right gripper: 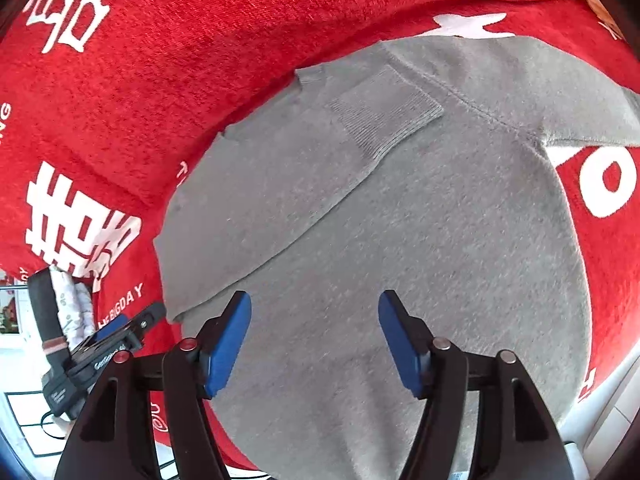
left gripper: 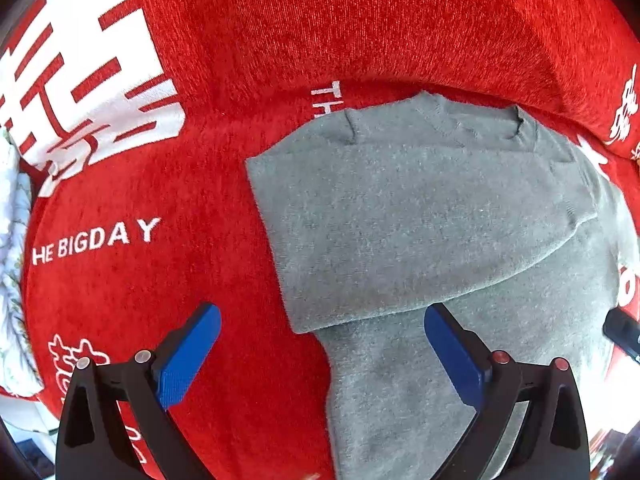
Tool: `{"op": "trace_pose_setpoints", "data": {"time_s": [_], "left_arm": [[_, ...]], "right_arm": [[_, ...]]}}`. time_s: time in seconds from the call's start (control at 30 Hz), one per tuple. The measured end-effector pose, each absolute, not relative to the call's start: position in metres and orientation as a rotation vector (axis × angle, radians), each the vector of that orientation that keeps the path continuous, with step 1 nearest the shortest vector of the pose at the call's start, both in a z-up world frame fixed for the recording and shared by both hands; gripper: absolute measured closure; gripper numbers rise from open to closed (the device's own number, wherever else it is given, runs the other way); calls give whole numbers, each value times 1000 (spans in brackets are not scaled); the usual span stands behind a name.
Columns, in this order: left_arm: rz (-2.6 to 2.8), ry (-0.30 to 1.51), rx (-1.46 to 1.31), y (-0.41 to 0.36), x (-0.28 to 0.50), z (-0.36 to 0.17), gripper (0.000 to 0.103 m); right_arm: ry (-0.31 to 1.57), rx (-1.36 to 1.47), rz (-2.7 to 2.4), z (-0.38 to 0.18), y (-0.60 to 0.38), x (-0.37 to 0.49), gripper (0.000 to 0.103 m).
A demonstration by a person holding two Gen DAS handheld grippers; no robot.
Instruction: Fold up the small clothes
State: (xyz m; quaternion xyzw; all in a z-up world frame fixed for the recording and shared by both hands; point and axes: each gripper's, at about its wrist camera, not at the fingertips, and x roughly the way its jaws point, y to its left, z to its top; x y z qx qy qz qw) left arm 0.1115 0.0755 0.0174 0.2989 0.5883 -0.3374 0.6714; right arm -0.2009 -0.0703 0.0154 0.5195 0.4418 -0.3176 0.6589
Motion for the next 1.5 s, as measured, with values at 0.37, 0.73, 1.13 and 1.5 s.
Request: {"op": "trace_pose_setpoints", "data": {"time_s": [0.37,0.73,1.13,1.5], "left_arm": [[-824,1293,720,42,68,28,1],[-896,1296,694,-61,-45,29,1],[-958,1292,655,-154,-125,26,1],[-887,1334,653,-168,-134,16,1]], "right_arm": [[962,1251,-732,6,-87,-245,25],[939,1285,-772,1,-184,-367,25],[595,1566,-1003,-43,-280,-557,25],[221,1758,-1073,-72,-319,-614,25]]}}
